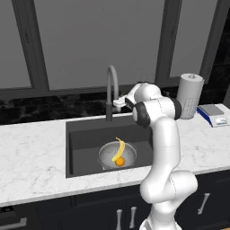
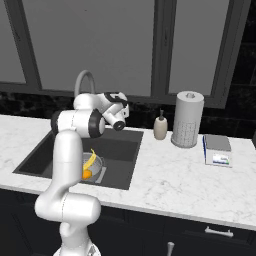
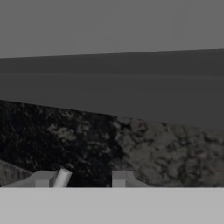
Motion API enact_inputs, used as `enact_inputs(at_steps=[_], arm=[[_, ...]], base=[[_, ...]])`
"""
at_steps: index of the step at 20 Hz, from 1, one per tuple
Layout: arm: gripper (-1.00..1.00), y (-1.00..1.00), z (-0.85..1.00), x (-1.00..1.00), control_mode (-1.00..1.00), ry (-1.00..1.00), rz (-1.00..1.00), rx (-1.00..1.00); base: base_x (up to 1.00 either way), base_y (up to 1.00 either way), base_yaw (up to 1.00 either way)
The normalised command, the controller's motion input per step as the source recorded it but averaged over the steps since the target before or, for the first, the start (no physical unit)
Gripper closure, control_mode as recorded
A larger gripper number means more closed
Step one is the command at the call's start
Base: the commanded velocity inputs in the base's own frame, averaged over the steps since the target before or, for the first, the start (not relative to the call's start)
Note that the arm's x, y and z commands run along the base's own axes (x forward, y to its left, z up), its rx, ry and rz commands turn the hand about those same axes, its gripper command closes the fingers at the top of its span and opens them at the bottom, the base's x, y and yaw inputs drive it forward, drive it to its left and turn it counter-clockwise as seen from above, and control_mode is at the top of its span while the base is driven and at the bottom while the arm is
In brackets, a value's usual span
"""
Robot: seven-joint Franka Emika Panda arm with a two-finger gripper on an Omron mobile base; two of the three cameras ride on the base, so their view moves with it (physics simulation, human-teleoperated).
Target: Put the colander in the sink, put the banana, orange in the colander, and turn on the sink faucet and pour water over the colander.
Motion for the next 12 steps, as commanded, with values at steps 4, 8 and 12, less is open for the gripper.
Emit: enact_inputs(at_steps=[4, 8, 12], arm=[[1.0, -0.4, -0.3, 0.01, -1.0, 0.01, 0.0, 0.0], [1.0, -0.48, -0.28, 0.0, -1.0, 0.0, 0.0, 0.0], [1.0, -0.55, -0.28, 0.0, -1.0, 0.0, 0.0, 0.0]], base=[[0.0, 0.0, 0.0], [0.0, 0.0, 0.0], [0.0, 0.0, 0.0]])
